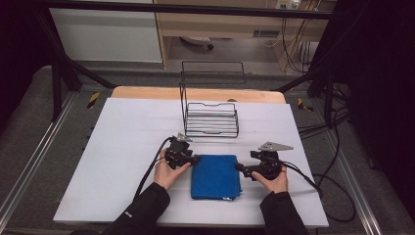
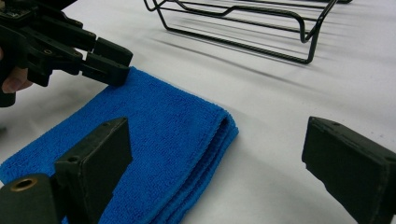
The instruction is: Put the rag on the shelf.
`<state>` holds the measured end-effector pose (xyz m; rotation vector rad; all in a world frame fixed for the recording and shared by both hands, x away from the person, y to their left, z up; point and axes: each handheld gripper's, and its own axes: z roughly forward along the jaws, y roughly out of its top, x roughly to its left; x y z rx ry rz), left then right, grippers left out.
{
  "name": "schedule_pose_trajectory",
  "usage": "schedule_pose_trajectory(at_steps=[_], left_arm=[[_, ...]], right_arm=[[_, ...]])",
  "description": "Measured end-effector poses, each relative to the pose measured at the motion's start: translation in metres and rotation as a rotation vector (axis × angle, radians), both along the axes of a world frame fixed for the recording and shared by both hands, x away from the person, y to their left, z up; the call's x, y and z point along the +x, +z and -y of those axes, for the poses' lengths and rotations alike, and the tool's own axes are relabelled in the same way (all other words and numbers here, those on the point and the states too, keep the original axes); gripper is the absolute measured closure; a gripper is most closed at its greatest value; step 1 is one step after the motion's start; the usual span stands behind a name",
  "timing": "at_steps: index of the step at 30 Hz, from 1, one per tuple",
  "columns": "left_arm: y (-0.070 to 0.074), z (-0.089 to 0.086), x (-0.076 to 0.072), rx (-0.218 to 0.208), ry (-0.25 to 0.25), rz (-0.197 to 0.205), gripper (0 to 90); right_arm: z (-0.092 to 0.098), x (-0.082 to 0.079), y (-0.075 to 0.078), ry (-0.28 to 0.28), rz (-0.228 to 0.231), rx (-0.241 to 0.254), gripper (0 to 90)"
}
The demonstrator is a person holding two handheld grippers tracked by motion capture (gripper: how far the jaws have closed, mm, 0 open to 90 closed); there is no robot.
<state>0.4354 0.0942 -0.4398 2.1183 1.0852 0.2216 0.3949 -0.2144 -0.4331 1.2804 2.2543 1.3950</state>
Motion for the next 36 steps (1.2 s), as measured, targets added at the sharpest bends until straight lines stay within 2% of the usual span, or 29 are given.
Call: schedule_pose_trajectory(at_steps=[4, 13, 15, 19, 21, 23, 26, 31, 34, 36], left_arm=[[-0.003, 0.005, 0.001, 0.006, -0.005, -0.011, 62.8], [-0.004, 0.006, 0.000, 0.001, -0.010, -0.026, 81.1], [-0.004, 0.006, 0.001, 0.004, -0.012, -0.032, 82.7], [-0.004, 0.006, 0.000, 0.007, -0.017, -0.025, 83.9], [-0.005, 0.007, -0.001, 0.009, -0.016, -0.019, 84.3], [-0.005, 0.008, -0.002, 0.024, -0.026, -0.007, 84.5], [-0.005, 0.009, -0.003, 0.026, -0.024, 0.002, 84.5], [-0.006, 0.008, -0.002, 0.028, -0.033, 0.001, 84.4], [-0.006, 0.008, -0.002, 0.029, -0.035, 0.003, 84.5], [-0.006, 0.007, -0.002, 0.026, -0.036, -0.001, 84.4]], right_arm=[[0.000, 0.001, -0.001, 0.000, 0.003, -0.008, 9.7], [-0.010, 0.008, 0.000, -0.011, 0.002, -0.048, 11.8], [-0.016, 0.013, -0.002, -0.006, -0.004, -0.077, 11.0], [-0.024, 0.019, -0.004, -0.032, -0.030, -0.072, 12.1], [-0.025, 0.022, -0.007, -0.036, -0.037, -0.080, 17.2], [-0.027, 0.025, -0.011, -0.033, -0.047, -0.098, 26.7], [-0.028, 0.029, -0.014, -0.027, -0.063, -0.102, 40.5], [-0.029, 0.032, -0.018, -0.024, -0.110, -0.128, 51.5], [-0.030, 0.032, -0.020, -0.022, -0.111, -0.133, 54.7], [-0.031, 0.032, -0.020, -0.012, -0.120, -0.126, 62.3]])
